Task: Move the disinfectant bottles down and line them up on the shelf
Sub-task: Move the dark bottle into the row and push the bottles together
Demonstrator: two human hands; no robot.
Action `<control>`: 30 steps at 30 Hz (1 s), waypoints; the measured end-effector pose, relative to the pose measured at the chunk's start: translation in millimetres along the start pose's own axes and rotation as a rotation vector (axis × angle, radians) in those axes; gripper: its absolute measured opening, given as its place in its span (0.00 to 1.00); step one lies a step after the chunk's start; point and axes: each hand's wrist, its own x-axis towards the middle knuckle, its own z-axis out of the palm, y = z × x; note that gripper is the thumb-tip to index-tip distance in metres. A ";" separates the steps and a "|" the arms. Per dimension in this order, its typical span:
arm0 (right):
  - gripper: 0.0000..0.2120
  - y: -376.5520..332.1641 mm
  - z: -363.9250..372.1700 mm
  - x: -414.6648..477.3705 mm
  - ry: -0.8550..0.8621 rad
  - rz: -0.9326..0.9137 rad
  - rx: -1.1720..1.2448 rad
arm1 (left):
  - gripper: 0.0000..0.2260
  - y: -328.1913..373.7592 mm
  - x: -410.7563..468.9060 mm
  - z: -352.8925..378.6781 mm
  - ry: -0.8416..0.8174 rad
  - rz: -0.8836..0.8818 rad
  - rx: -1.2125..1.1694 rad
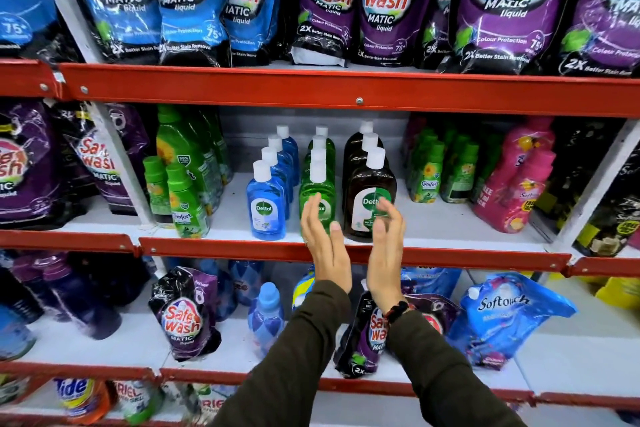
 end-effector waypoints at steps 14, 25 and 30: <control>0.21 -3.2 61.1 8.8 -0.322 0.231 0.134 | 0.25 -20.6 54.7 -38.4 -0.240 -0.261 -0.169; 0.30 -11.6 61.3 5.9 -0.294 0.207 0.102 | 0.24 -10.3 48.2 -45.3 -0.278 -0.297 -0.153; 0.42 -10.1 61.9 2.1 -0.311 0.211 0.077 | 0.24 -9.4 48.2 -46.7 -0.292 -0.298 -0.130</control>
